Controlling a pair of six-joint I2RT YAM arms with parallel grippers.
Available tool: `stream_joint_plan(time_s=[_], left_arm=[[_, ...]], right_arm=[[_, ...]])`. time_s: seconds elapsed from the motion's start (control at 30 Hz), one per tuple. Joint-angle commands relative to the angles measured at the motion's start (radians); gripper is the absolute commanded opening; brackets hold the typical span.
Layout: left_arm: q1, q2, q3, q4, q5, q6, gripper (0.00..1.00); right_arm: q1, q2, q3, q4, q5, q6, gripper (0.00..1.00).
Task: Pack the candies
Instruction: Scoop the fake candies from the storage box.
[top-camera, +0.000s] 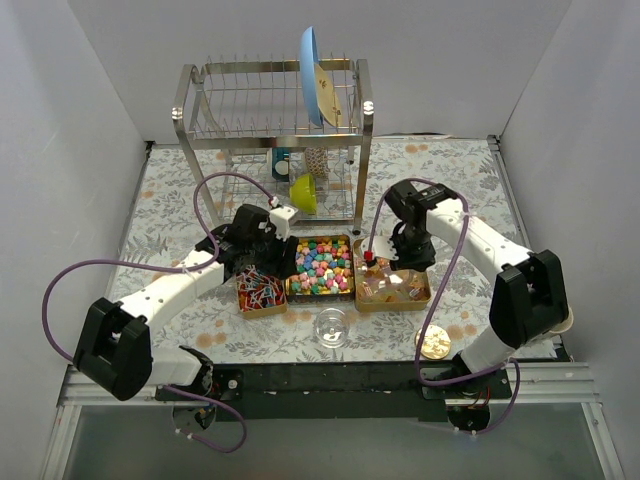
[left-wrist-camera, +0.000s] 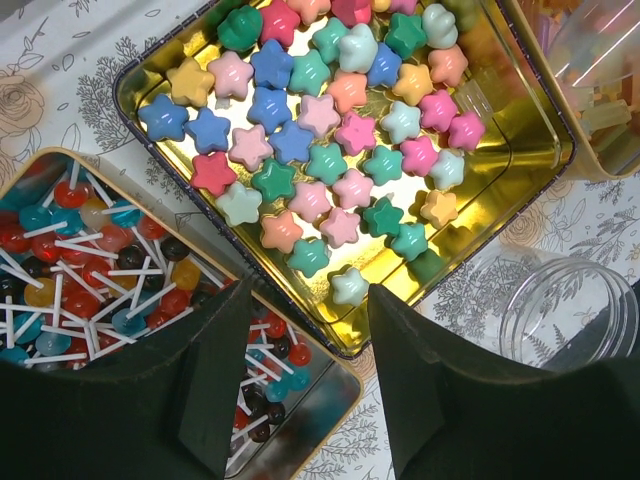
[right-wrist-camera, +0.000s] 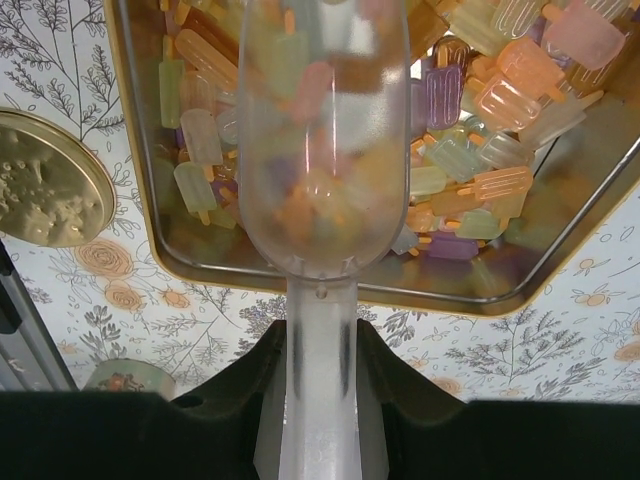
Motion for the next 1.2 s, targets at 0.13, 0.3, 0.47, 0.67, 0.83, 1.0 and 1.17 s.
stream_joint_plan(time_s=[0.13, 0.3, 0.47, 0.67, 0.83, 1.0, 1.17], left_arm=[[0.025, 0.001, 0.02, 0.042, 0.011, -0.011, 0.5], [0.028, -0.005, 0.033, 0.026, 0.007, -0.01, 0.5], [0.03, -0.008, 0.035, 0.035, 0.01, -0.013, 0.5], [0.034, 0.009, 0.058, 0.037, 0.016, -0.019, 0.5], [0.034, 0.004, 0.063, 0.039, 0.014, -0.02, 0.5], [0.031, -0.007, 0.05, 0.032, 0.025, -0.019, 0.5], [0.025, -0.007, 0.058, 0.031, 0.025, -0.014, 0.5]], right_arm=[[0.069, 0.036, 0.005, 0.067, 0.063, -0.535, 0.01], [0.142, 0.124, 0.061, 0.035, -0.004, -0.236, 0.01], [0.093, 0.156, 0.084, 0.038, -0.132, -0.024, 0.01], [0.019, 0.09, -0.02, 0.11, -0.251, 0.065, 0.01], [-0.016, -0.055, -0.144, 0.245, -0.363, 0.096, 0.01], [-0.029, -0.135, -0.213, 0.279, -0.415, 0.117, 0.01], [-0.079, -0.218, -0.288, 0.308, -0.463, 0.143, 0.01]])
